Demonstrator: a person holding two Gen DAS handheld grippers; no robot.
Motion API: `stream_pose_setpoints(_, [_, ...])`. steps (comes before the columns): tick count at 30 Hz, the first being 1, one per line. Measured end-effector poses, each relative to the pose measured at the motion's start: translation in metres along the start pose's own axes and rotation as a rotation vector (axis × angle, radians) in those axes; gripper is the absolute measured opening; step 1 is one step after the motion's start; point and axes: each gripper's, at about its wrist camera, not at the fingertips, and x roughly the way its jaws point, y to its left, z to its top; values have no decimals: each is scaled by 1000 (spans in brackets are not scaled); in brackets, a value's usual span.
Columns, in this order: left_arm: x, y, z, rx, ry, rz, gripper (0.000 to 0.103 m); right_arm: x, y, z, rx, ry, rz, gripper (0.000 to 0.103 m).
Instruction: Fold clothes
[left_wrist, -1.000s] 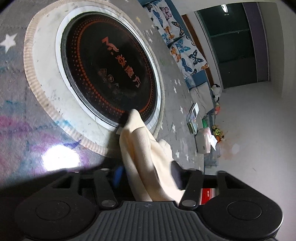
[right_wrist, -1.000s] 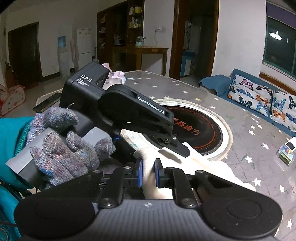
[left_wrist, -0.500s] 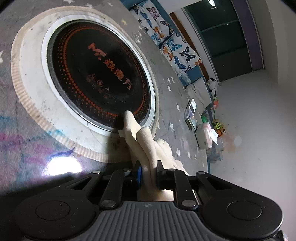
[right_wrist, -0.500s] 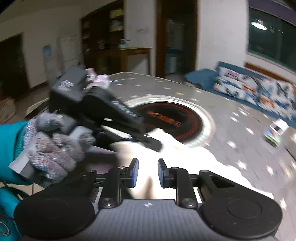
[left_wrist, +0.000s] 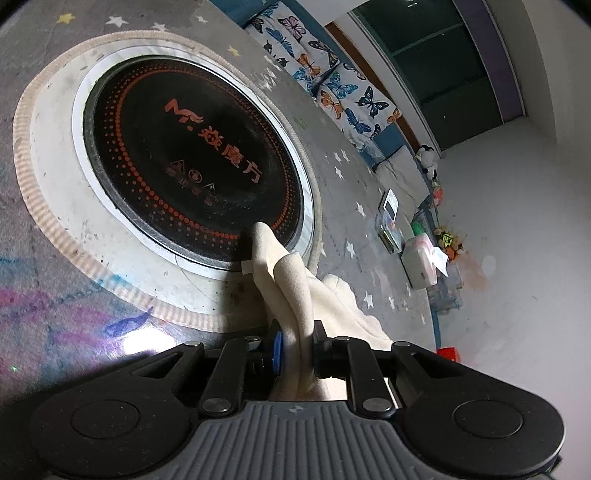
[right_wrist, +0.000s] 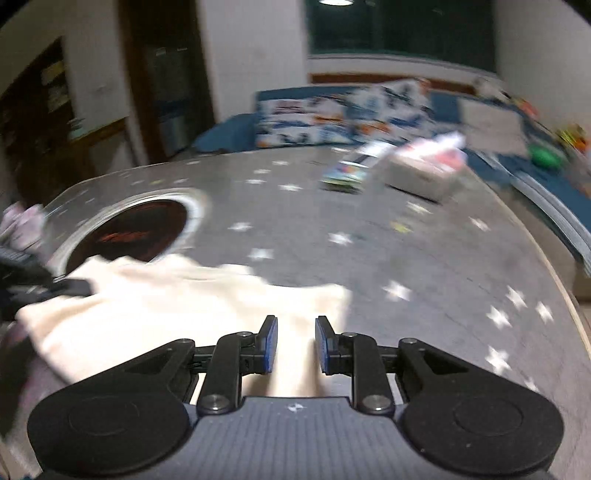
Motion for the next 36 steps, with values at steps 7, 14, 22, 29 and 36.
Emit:
stream_pose_setpoints(7, [0,-9,-4,92,-13,42,17,11,-14,-6,85,6,21,22])
stream_pose_setpoints(14, [-2,-27,-10,241,-37,87,17,21,-27,-11,167,10,42,11])
stream_pose_setpoints(22, [1,-68,-3,371,-66,48,14,-7,-28,10,120,-83,14,9])
stream_pose_setpoints(29, [36,-117,4,456,-53,9,13,-25,-49,40,80,-143,-73,8])
stream_pose_setpoints(36, [79,-153,6,507,-33,-16,13,-26,-81,63,71,-164,-177,8])
